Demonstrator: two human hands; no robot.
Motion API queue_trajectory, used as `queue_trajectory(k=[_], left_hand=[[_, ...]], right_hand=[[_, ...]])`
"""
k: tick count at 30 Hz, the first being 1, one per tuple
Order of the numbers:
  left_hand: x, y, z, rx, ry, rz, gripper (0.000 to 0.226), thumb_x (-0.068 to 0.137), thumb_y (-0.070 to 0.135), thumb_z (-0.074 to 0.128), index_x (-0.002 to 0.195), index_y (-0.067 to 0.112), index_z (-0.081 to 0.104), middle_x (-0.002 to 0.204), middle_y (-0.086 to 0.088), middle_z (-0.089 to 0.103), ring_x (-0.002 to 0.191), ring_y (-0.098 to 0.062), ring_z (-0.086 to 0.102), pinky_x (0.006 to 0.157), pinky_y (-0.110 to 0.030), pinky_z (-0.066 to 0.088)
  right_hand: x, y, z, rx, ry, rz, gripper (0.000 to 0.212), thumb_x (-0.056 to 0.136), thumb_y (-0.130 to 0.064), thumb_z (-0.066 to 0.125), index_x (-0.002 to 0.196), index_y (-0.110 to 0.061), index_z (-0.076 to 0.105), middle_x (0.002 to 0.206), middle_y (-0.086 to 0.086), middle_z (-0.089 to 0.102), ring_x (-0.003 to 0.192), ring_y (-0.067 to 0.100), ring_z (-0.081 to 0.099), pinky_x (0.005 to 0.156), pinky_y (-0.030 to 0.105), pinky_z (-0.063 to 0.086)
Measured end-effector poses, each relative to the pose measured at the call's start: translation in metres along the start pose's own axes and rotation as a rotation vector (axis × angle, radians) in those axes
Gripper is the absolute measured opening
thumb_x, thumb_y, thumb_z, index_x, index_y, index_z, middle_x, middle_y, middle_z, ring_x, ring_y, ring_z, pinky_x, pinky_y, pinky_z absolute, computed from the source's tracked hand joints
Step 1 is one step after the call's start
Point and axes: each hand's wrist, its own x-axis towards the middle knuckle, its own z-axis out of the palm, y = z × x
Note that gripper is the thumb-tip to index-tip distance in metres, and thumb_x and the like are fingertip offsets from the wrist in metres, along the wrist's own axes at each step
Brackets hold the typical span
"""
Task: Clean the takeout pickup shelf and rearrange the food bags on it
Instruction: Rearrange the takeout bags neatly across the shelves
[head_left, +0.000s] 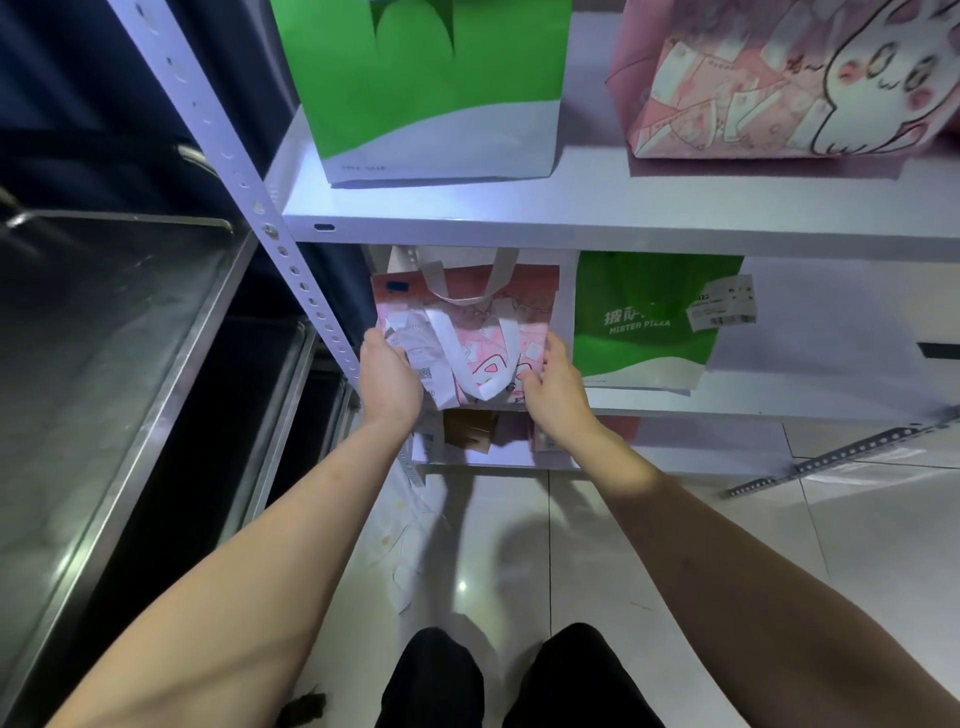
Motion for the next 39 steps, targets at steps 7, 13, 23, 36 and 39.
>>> queue_trajectory(k=[7,13,23,36,39], left_hand=[[-0.05,0.017,-0.037,-0.038,-0.026,-0.081,0.007,0.106,0.014,0.038,0.108,0.014,0.044,0.1,-0.007,0.056,0.085,-0.025,0.056,0.07,-0.038,0.04],[-0.091,0.025,-0.069,-0.066,-0.022,-0.08,0.008,0.105,0.014,0.038,0.108,0.016,0.045,0.102,-0.006,0.058,0.085,-0.024,0.057,0.07,-0.037,0.044],[-0.157,0.047,-0.13,-0.171,-0.053,-0.036,0.012,0.106,0.026,0.042,0.11,0.018,0.05,0.103,-0.003,0.065,0.089,-0.023,0.066,0.082,-0.051,0.059],[-0.248,0.141,-0.19,-0.298,-0.129,0.222,0.012,0.104,0.02,0.053,0.101,0.01,0.057,0.087,0.001,0.062,0.082,-0.018,0.063,0.066,-0.039,0.055],[-0.267,0.17,-0.192,-0.324,-0.143,0.268,0.01,0.103,0.016,0.053,0.101,0.008,0.058,0.085,0.004,0.061,0.074,-0.008,0.057,0.054,-0.024,0.039]], right_hand=[[-0.041,-0.023,-0.027,0.037,-0.064,0.002,0.046,0.099,-0.014,0.051,0.144,-0.017,0.04,0.129,0.007,0.065,0.112,0.027,0.063,0.097,0.043,0.053],[-0.085,-0.039,-0.057,0.077,-0.103,0.05,0.039,0.103,-0.015,0.049,0.142,-0.016,0.043,0.123,0.005,0.067,0.104,0.026,0.066,0.09,0.039,0.054],[-0.17,-0.061,-0.126,0.122,0.162,0.016,0.003,0.104,-0.015,0.054,0.105,-0.016,0.056,0.091,-0.008,0.06,0.082,0.017,0.059,0.068,0.025,0.049],[-0.29,-0.096,-0.235,0.495,0.502,0.032,0.01,0.102,-0.021,0.056,0.106,-0.017,0.065,0.101,0.0,0.072,0.095,0.021,0.07,0.06,0.014,0.052],[-0.299,-0.1,-0.268,0.556,0.536,0.019,0.014,0.102,-0.025,0.056,0.108,-0.018,0.066,0.103,0.003,0.073,0.094,0.024,0.071,0.059,0.023,0.056]])
